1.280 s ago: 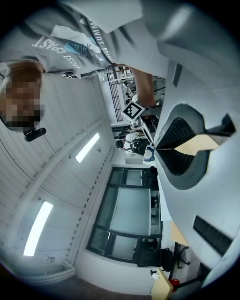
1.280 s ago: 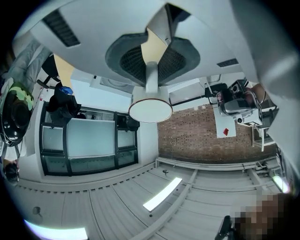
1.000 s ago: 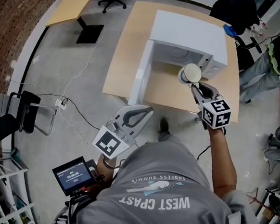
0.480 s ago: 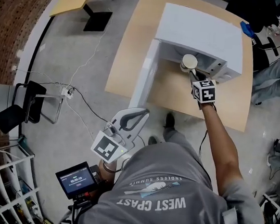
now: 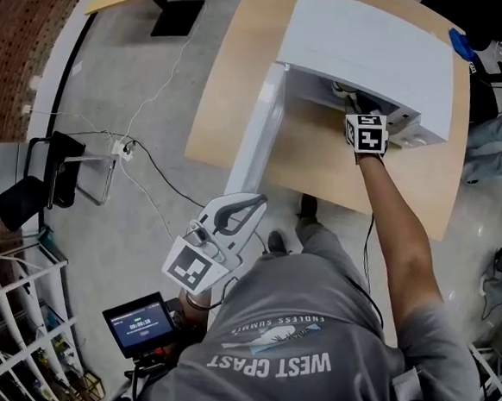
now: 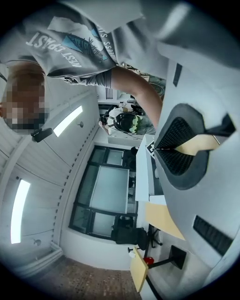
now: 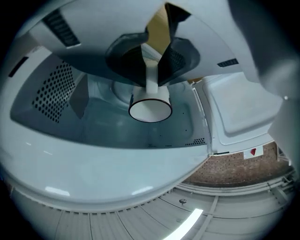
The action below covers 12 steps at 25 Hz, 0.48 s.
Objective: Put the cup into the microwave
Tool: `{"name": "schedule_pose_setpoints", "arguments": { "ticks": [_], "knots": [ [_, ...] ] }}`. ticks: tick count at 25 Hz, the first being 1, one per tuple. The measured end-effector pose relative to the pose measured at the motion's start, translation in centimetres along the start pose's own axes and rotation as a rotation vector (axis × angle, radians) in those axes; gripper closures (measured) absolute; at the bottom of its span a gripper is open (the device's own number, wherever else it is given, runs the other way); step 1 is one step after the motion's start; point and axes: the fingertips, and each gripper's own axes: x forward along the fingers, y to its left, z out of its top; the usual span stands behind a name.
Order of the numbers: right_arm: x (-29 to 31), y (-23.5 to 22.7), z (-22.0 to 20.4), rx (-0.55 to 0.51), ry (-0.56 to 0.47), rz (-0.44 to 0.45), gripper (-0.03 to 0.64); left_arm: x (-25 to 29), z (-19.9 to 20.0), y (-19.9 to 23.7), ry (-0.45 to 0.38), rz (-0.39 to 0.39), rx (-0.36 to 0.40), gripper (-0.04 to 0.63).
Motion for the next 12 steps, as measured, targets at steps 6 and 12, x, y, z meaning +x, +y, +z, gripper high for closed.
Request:
{"name": "schedule_pose_setpoints", "arguments": {
  "ticks": [6, 12],
  "knots": [
    [2.3, -0.8, 1.3, 0.023, -0.030, -0.018, 0.541, 0.0, 0.2, 0.7, 0.012, 0.021, -0.026, 0.574],
    [4.1, -1.8, 2.4, 0.036, -0.042, -0.033, 0.541, -0.3, 0.2, 1.6, 0.024, 0.049, -0.049, 0.574]
  ]
}}
